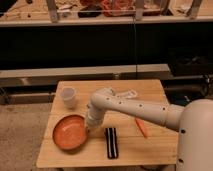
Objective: Drag the ceramic bowl in a circle
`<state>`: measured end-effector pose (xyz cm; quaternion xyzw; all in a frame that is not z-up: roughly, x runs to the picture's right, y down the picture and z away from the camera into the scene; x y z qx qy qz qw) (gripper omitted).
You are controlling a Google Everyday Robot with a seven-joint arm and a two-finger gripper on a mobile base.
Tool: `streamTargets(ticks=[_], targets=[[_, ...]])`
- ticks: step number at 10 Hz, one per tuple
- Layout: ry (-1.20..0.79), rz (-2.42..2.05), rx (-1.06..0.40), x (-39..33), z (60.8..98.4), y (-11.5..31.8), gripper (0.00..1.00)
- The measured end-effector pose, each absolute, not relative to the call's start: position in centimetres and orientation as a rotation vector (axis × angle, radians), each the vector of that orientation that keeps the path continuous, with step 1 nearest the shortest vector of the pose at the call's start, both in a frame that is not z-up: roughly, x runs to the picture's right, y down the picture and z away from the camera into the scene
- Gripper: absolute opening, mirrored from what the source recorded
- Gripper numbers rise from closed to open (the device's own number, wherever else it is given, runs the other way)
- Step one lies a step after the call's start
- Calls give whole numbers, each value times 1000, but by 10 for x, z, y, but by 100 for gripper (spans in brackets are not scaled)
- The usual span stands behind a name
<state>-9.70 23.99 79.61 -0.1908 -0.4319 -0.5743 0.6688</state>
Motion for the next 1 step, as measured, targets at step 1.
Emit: streamTargets(ticks=[1], targets=[[-974,-1294,-432,-100,796,241,3]])
